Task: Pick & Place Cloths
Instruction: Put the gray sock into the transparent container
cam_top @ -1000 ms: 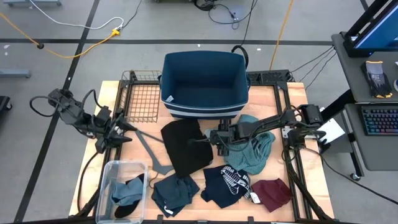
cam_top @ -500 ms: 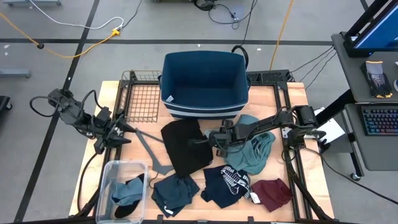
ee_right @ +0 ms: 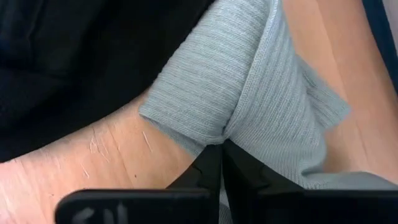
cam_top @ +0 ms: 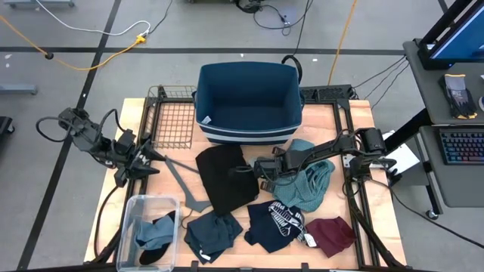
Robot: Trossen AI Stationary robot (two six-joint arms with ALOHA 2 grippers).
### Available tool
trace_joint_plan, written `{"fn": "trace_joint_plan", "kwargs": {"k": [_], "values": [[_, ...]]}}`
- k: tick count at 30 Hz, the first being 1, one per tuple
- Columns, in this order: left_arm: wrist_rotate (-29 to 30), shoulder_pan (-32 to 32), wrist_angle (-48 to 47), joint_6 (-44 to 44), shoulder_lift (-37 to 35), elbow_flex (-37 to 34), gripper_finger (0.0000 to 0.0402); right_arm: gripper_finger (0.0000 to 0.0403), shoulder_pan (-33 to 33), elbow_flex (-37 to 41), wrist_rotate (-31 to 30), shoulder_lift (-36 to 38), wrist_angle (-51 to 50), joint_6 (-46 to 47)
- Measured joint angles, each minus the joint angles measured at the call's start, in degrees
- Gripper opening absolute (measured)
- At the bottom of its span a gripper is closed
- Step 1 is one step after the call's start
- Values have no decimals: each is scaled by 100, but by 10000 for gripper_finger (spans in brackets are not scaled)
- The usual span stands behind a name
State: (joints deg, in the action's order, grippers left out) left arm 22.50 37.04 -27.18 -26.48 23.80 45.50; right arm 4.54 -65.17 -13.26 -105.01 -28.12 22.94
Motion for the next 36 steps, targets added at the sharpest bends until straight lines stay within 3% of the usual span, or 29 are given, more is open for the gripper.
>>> {"fn": "trace_joint_plan", "kwargs": {"k": [6,21,29,36], "values": [[-2,0,2,-423,174,0,225,2,28,9,27,150,-39,176],[52,0,30,-759,1204,0,225,0,51,9,-1,1579,41,164],[732,0,400,-848,1768,0,225,0,137,7,61,2287,615,70],[1465,-11,1264,-596,2232,0,225,0,332,4,320,2624,1983,-9]]}}
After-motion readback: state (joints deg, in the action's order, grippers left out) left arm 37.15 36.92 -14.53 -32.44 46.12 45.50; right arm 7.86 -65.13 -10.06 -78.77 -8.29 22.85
